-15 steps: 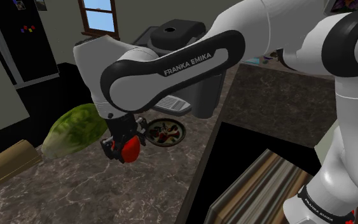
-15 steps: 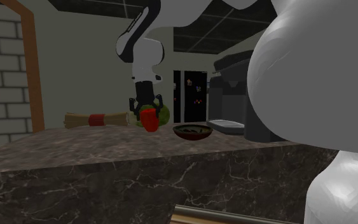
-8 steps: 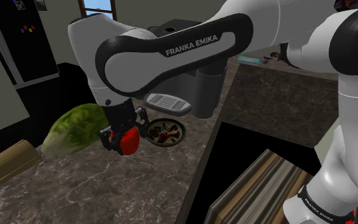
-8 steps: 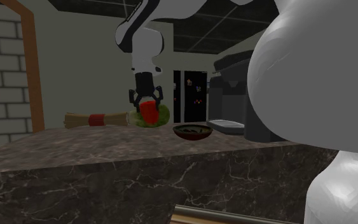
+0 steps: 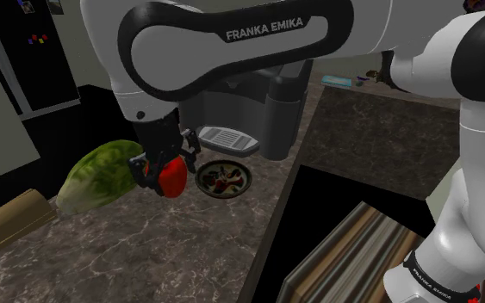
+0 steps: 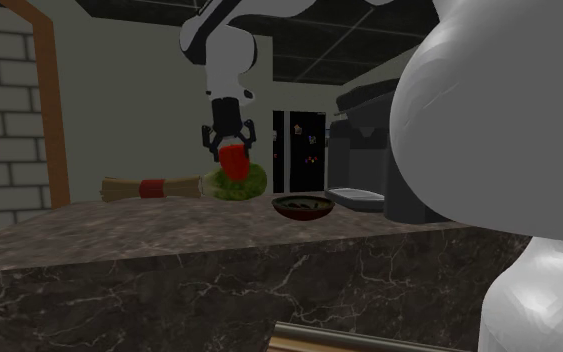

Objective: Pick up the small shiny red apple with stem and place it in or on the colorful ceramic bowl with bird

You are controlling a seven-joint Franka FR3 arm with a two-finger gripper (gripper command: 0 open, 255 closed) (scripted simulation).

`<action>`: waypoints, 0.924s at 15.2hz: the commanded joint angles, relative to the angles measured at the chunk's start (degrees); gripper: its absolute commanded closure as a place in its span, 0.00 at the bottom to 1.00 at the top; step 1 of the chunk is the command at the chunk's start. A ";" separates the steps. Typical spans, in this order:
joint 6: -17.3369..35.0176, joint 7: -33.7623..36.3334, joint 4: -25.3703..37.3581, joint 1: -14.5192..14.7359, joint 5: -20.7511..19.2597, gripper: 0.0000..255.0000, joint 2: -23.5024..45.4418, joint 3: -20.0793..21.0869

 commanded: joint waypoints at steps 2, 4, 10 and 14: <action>-1.44 -0.11 1.11 0.09 0.17 1.00 -0.36 0.10; -0.11 -2.41 -2.82 -2.53 1.03 1.00 -3.29 -0.17; 2.78 -9.96 -11.86 -9.39 3.18 1.00 -10.61 -1.77; 4.04 -15.28 -16.04 -13.29 4.14 1.00 -14.34 -3.41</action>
